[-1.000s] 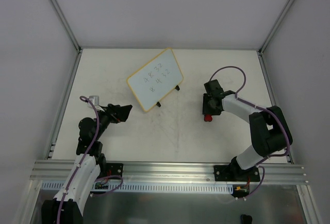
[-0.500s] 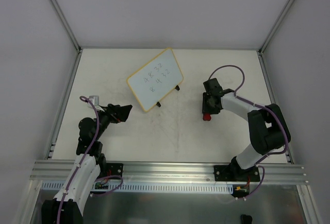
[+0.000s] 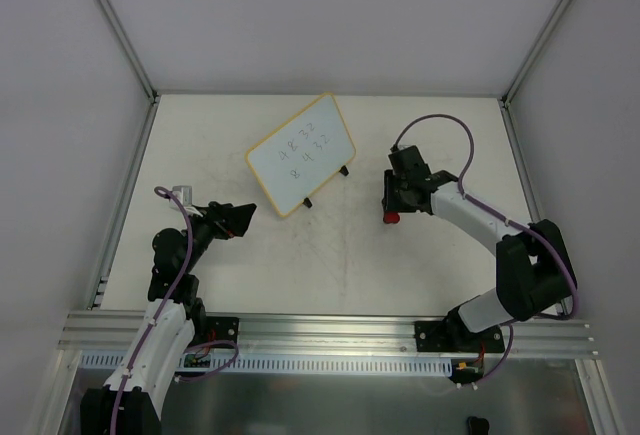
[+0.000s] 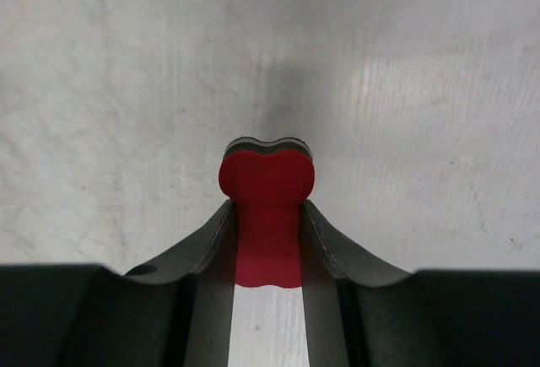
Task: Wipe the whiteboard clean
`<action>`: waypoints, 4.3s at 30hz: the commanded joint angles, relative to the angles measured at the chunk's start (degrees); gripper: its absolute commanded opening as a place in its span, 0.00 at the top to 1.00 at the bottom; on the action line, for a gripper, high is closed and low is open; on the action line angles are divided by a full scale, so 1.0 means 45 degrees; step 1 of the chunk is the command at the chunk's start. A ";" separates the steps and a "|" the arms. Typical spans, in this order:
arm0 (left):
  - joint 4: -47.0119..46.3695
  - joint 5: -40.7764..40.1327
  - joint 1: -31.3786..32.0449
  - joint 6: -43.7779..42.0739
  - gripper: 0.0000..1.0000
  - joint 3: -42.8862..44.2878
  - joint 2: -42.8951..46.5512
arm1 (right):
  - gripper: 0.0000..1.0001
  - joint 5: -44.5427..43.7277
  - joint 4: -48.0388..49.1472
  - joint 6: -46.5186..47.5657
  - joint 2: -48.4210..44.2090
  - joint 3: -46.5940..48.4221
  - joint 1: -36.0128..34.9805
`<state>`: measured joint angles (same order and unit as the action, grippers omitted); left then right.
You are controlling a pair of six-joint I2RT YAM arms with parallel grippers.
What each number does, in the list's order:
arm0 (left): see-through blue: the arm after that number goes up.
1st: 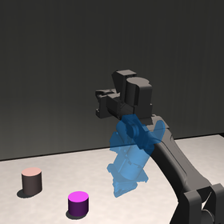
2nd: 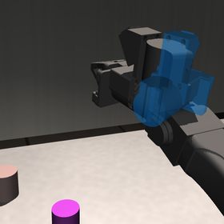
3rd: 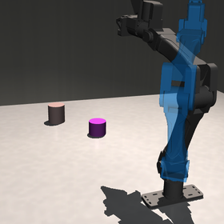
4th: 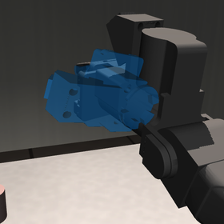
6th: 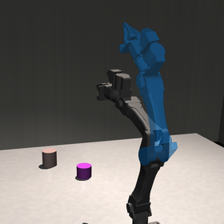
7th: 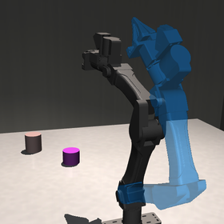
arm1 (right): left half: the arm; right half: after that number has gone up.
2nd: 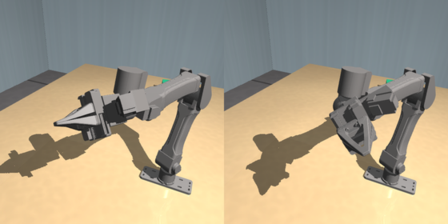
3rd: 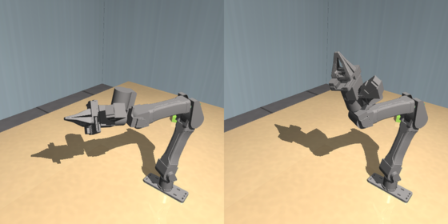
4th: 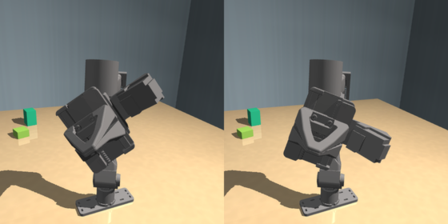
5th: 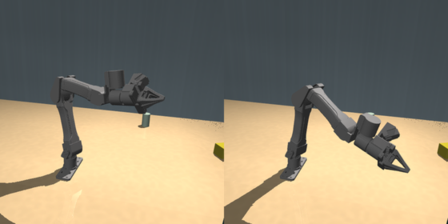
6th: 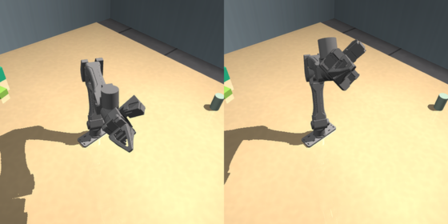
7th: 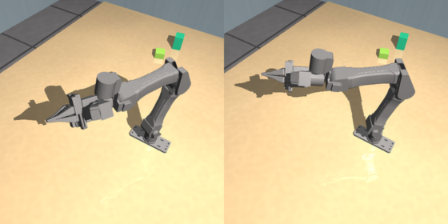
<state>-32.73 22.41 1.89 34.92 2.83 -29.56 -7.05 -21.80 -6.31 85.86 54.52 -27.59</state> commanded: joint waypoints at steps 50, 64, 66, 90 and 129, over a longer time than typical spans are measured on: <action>-1.0284 0.3007 -0.0205 -0.0064 0.44 0.3843 -1.0870 | 1.00 0.3285 0.8146 0.4272 0.4395 0.6262 -0.3907; -1.1905 0.4119 -0.0323 0.0560 0.58 0.4741 -1.2980 | 1.00 0.3441 0.8868 0.4214 0.4922 0.6399 -0.3946; -1.2004 0.4179 -0.0322 0.0581 0.64 0.4820 -1.3196 | 1.00 0.3442 0.8907 0.4194 0.4943 0.6380 -0.3966; -1.1613 0.5097 -0.0322 -0.0025 1.00 0.5172 -1.3236 | 1.00 0.2329 1.0254 0.3843 0.5997 0.5854 -0.4044; -1.1945 0.5312 -0.0127 -0.0259 1.00 0.5035 -1.3372 | 1.00 0.3107 1.2462 -0.0707 0.6328 0.2356 -0.1682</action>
<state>-72.58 42.02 0.69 33.78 24.29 -89.80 7.01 37.43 -5.52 111.59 62.48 -38.94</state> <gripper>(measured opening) 0.041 0.336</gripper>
